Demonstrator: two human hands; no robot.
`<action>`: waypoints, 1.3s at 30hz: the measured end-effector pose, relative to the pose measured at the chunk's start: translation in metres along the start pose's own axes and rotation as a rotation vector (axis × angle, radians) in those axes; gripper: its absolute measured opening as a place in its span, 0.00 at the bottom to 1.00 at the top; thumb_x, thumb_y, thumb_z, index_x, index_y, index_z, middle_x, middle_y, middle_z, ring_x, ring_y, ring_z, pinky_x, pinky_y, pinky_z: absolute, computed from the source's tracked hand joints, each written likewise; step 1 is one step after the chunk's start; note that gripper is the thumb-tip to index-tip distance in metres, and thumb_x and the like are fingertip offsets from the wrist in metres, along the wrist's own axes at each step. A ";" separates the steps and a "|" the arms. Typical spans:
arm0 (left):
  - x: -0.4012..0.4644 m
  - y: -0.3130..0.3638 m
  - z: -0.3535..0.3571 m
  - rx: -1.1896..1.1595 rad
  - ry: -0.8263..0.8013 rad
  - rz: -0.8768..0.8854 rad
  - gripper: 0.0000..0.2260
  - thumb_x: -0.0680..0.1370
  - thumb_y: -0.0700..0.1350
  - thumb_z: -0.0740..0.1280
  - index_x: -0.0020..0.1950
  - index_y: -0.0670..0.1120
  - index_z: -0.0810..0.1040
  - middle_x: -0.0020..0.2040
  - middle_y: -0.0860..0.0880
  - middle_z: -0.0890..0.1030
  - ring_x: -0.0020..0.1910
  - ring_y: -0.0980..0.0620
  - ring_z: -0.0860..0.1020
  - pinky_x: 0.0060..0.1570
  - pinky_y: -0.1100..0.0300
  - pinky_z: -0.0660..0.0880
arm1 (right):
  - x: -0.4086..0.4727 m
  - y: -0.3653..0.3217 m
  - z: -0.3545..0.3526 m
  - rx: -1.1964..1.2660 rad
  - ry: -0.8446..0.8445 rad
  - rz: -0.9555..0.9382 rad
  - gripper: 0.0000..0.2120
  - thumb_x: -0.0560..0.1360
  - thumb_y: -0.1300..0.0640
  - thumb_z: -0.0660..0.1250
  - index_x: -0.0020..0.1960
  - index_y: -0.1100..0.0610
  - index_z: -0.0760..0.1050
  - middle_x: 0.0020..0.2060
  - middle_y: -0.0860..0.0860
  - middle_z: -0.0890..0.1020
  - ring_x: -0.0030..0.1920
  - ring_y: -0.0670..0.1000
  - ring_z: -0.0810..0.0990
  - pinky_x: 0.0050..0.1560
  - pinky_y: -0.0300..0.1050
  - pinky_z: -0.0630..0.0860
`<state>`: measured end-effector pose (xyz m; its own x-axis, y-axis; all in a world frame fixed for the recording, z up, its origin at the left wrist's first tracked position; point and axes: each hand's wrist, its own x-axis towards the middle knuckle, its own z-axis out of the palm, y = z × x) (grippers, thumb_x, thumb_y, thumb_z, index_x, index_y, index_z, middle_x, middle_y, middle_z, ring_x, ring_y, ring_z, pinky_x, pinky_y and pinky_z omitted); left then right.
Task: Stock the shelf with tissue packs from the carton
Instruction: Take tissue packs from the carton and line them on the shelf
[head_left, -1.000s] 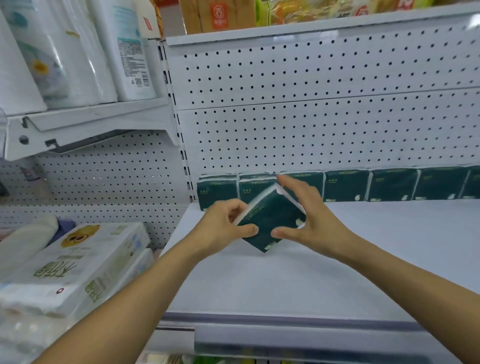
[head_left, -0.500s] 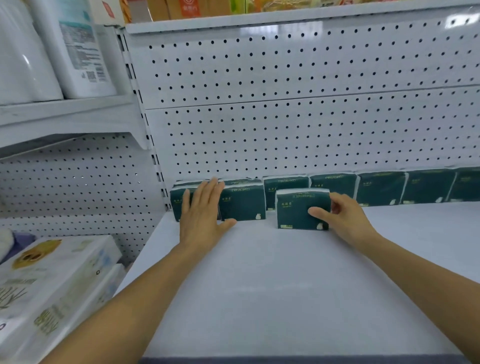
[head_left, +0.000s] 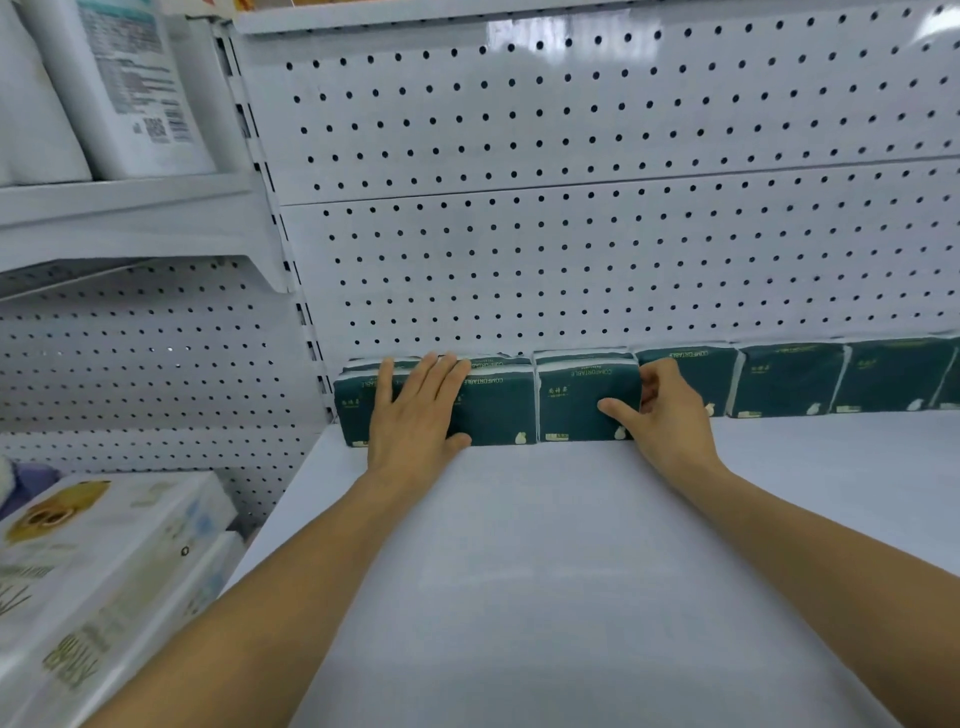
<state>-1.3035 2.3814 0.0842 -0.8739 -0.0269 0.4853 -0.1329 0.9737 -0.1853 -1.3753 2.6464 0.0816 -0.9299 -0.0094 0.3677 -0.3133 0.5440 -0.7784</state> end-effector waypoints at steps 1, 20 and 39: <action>0.000 0.000 0.000 0.013 -0.009 0.001 0.37 0.79 0.61 0.62 0.81 0.51 0.47 0.82 0.53 0.51 0.80 0.53 0.46 0.75 0.43 0.34 | 0.001 0.000 0.001 -0.005 0.000 -0.004 0.19 0.71 0.50 0.75 0.54 0.53 0.68 0.44 0.48 0.78 0.37 0.44 0.77 0.46 0.52 0.78; -0.069 -0.009 -0.073 -0.112 0.224 0.047 0.37 0.77 0.68 0.56 0.80 0.51 0.55 0.76 0.49 0.67 0.76 0.46 0.64 0.75 0.42 0.55 | -0.078 -0.055 -0.027 -0.361 0.098 -0.475 0.28 0.79 0.45 0.64 0.74 0.55 0.64 0.71 0.54 0.70 0.70 0.57 0.68 0.68 0.58 0.66; -0.428 -0.069 -0.157 -0.040 0.074 -0.341 0.28 0.79 0.62 0.61 0.73 0.46 0.70 0.67 0.48 0.76 0.65 0.46 0.74 0.65 0.44 0.69 | -0.372 -0.140 0.066 -0.031 -0.251 -1.023 0.20 0.79 0.50 0.63 0.66 0.60 0.75 0.62 0.57 0.78 0.59 0.58 0.76 0.55 0.53 0.75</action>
<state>-0.8473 2.3611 0.0233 -0.7458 -0.3369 0.5747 -0.3917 0.9196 0.0308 -0.9981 2.5180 0.0201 -0.2395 -0.6476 0.7234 -0.9695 0.1999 -0.1419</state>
